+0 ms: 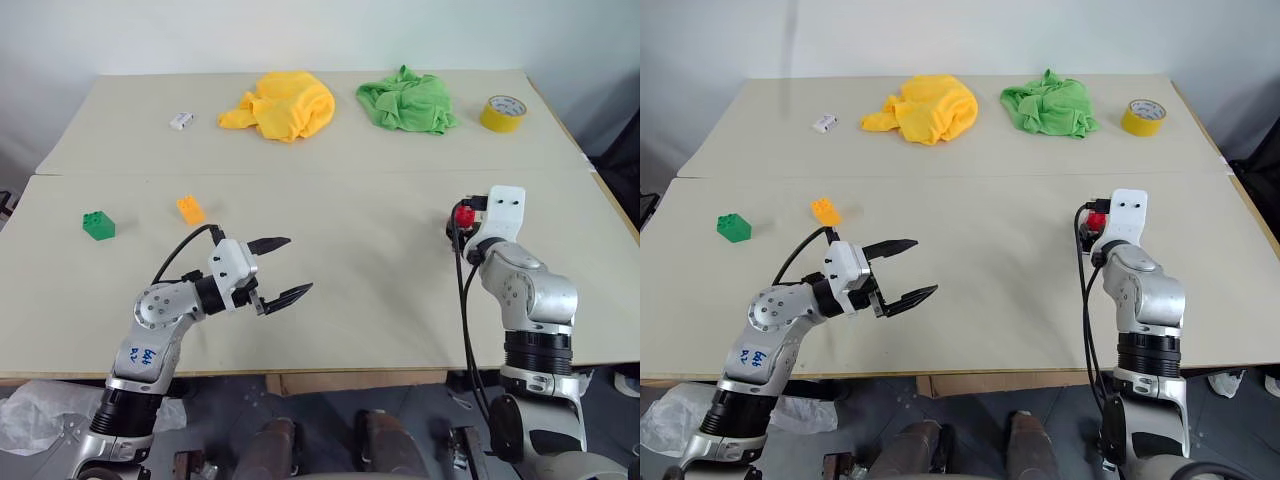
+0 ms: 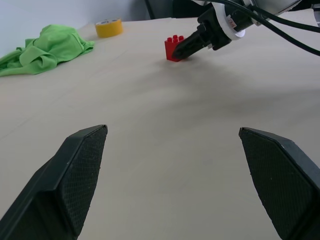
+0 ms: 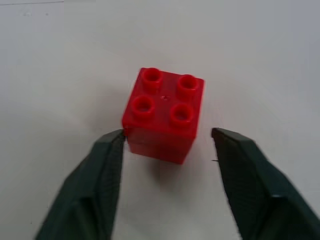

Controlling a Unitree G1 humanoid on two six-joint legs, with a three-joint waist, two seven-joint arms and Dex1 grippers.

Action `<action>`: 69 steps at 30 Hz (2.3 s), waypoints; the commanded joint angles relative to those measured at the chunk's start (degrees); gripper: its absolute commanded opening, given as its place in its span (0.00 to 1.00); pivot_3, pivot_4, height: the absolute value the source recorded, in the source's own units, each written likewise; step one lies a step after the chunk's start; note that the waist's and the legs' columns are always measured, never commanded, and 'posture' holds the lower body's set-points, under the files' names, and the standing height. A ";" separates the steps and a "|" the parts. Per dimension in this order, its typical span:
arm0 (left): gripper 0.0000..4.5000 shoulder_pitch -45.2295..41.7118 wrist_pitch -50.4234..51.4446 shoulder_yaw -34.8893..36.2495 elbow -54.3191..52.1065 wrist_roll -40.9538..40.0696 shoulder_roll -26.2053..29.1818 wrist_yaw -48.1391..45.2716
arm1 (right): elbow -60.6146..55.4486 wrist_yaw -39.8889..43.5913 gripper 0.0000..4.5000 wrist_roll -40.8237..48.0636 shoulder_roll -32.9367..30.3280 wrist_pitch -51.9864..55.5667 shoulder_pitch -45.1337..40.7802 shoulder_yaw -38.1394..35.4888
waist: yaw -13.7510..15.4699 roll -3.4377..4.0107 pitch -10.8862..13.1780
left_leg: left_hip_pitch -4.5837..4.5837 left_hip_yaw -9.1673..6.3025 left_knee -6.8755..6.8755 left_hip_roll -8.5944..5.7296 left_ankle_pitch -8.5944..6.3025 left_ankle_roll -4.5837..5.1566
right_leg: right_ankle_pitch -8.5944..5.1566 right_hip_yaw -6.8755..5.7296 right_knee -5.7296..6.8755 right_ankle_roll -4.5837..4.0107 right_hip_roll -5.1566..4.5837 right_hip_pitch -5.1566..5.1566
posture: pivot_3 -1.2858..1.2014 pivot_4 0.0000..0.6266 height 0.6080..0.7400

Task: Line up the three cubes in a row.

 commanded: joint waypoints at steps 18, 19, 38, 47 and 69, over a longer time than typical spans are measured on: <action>1.00 6.52 1.59 5.82 -3.40 -4.90 5.31 -3.45 | 13.35 76.01 0.32 0.05 -21.27 -31.03 -10.16 30.45 | 0.01 -0.08 0.05 | 0.01 0.02 0.08 0.05 -0.08 0.12 | 0.03 0.00 -0.34 0.06 -0.05 0.06 | 0.52 0.24 1.00; 1.00 7.22 1.72 5.92 -3.70 -4.78 5.62 -3.46 | 16.16 76.62 0.32 -1.41 -20.68 -33.74 -11.22 31.29 | -0.01 -0.08 0.05 | 0.01 0.01 0.07 0.05 -0.08 0.11 | 0.03 -0.01 -0.36 0.05 -0.06 0.06 | 0.52 0.24 1.00; 1.00 13.87 5.00 14.12 -9.81 -7.78 5.19 2.89 | 32.61 85.54 1.00 1.36 -14.66 -48.10 -15.67 23.48 | -0.01 -0.08 0.05 | 0.00 -0.03 0.08 0.05 -0.10 0.07 | 0.03 -0.10 -0.26 0.05 -0.06 0.10 | 0.52 0.24 1.00; 1.00 32.00 -0.85 31.69 -3.62 -5.70 2.22 9.53 | 13.37 85.33 1.00 14.83 -14.88 -48.66 -0.68 13.17 | -0.06 -0.08 0.05 | 0.08 -0.04 0.04 0.14 -0.24 0.03 | 0.02 -0.13 -0.56 0.04 -0.06 0.23 | 0.52 0.24 1.00; 1.00 11.83 11.43 40.46 4.30 -7.52 -2.02 42.59 | 5.45 75.15 1.00 15.08 -9.36 -52.71 7.00 11.68 | 1.74 -0.26 0.03 | 0.19 -0.02 0.28 0.15 -0.43 0.13 | 0.02 -0.16 -0.42 0.03 -0.07 0.36 | 0.52 0.24 1.00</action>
